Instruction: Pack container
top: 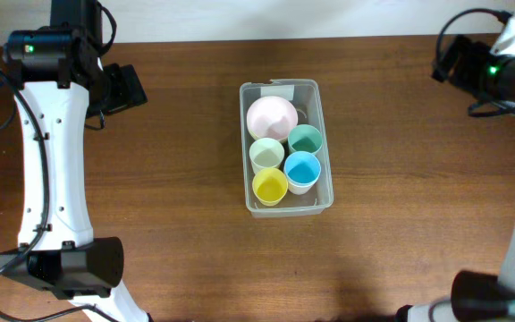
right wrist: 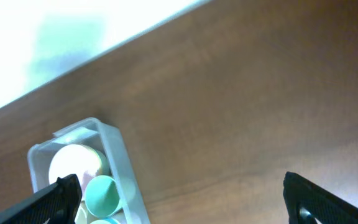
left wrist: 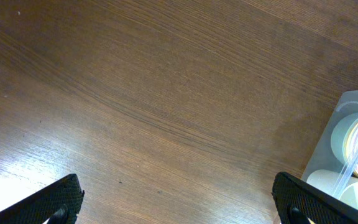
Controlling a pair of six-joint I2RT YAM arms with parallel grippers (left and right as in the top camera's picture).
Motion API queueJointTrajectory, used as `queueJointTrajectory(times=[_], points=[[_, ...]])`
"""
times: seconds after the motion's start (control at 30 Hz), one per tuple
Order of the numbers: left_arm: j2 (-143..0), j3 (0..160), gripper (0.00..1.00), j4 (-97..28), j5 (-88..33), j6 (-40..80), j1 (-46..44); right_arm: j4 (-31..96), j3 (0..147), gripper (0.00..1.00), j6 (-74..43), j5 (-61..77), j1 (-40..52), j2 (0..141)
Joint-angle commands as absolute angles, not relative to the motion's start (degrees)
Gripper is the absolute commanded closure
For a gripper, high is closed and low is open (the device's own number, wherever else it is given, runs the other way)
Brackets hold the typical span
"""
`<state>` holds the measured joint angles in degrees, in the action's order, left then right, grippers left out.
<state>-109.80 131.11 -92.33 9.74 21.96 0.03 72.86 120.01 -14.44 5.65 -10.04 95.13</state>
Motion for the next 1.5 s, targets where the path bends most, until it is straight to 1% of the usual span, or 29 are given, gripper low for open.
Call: queueJointTrajectory(times=[0.0,0.13,0.23,0.27,0.37,0.5,0.7,0.77,1.03,1.17,1.47], points=[[-109.75,131.94,0.01,-92.23,10.35,22.48,0.16,67.83,119.09,0.01,-4.27,1.45,-5.76,89.84],[-109.75,131.94,0.01,-92.25,10.35,22.48,0.16,59.99,113.49,0.01,8.78,1.54,-1.63,83.61],[-109.75,131.94,0.01,-92.25,10.35,22.48,0.16,55.83,107.57,0.01,12.51,1.89,-1.04,78.65],[-109.75,131.94,0.01,-92.23,10.35,22.48,0.16,52.18,101.78,0.01,14.04,1.87,-1.23,74.48],[-109.75,131.94,0.01,-92.25,10.35,22.48,0.16,44.18,90.80,0.01,16.32,1.85,-1.23,67.40],[-109.75,131.94,0.01,-92.23,10.35,22.48,0.16,33.47,72.62,0.01,16.47,1.93,-1.21,56.55],[-109.75,131.94,0.01,-92.25,10.35,22.48,0.16,25.12,49.84,0.01,16.47,3.44,-1.13,42.26],[-109.75,131.94,0.01,-92.23,10.35,22.48,0.16,23.03,40.01,0.01,16.47,3.42,-1.13,34.50],[-109.75,131.94,0.01,-92.25,10.35,22.48,0.16,22.59,20.67,0.01,16.21,3.84,-1.13,14.39],[-109.75,131.94,0.01,-92.25,10.35,22.48,0.16,21.98,13.26,0.01,14.48,4.05,-1.13,6.90],[-109.75,131.94,0.01,-92.23,10.35,22.48,0.16,22.02,6.96,0.01,12.99,5.50,-1.13,1.13]])
